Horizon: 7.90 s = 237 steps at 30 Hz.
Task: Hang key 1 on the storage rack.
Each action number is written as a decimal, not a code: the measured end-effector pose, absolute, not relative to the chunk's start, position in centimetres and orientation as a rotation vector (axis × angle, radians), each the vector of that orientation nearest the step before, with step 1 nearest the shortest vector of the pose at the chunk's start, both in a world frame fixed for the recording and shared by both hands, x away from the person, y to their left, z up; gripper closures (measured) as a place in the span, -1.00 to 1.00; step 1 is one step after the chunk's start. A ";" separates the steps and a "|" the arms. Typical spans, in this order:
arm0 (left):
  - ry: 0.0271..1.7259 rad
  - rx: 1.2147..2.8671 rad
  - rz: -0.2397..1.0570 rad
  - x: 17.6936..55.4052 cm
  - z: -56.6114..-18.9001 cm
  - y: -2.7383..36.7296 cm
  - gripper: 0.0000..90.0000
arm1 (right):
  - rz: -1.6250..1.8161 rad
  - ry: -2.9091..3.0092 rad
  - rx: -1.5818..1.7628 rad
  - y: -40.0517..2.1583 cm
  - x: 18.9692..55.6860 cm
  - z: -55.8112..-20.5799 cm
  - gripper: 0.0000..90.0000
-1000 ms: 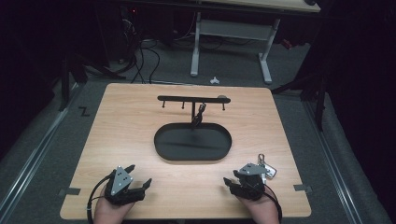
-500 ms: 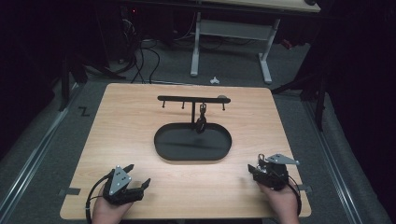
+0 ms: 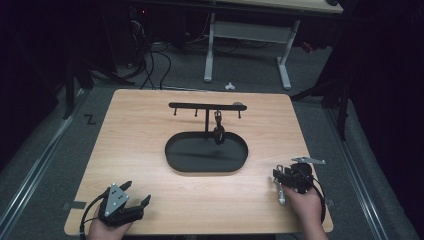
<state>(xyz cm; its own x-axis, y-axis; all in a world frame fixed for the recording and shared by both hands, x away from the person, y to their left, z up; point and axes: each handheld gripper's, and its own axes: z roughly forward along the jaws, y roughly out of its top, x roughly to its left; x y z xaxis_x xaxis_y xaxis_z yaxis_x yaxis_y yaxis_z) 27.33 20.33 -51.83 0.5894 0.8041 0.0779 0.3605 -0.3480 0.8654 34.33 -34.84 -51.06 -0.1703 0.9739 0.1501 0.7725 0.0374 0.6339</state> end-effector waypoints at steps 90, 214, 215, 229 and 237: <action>0.821 2.004 0.527 28.7 -52.4 17.6 -0.50 | 0.550 2.550 1.458 -27.7 32.2 -45.8 0.79; 0.843 1.989 0.520 28.8 -52.4 18.5 -0.50 | 0.648 2.447 1.387 -20.6 45.5 -32.1 0.78; 0.843 1.987 0.522 28.8 -52.4 18.5 -0.50 | 0.654 2.446 1.385 -20.7 45.6 -32.2 0.78; 0.839 1.990 0.525 28.8 -52.4 18.4 -0.50 | 0.627 2.428 1.366 -21.1 46.3 -33.2 0.76; 0.841 1.993 0.521 28.8 -52.5 18.4 -0.50 | 0.613 2.413 1.362 -21.1 46.7 -34.3 0.75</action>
<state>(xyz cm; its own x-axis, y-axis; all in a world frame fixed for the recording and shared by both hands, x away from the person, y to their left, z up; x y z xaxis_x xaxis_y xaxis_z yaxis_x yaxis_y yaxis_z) 28.81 18.42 -52.46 0.6819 0.7305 0.0376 0.3584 -0.3785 0.8534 46.71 -21.07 -34.32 -0.5042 0.8620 -0.0516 0.7328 0.4588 0.5025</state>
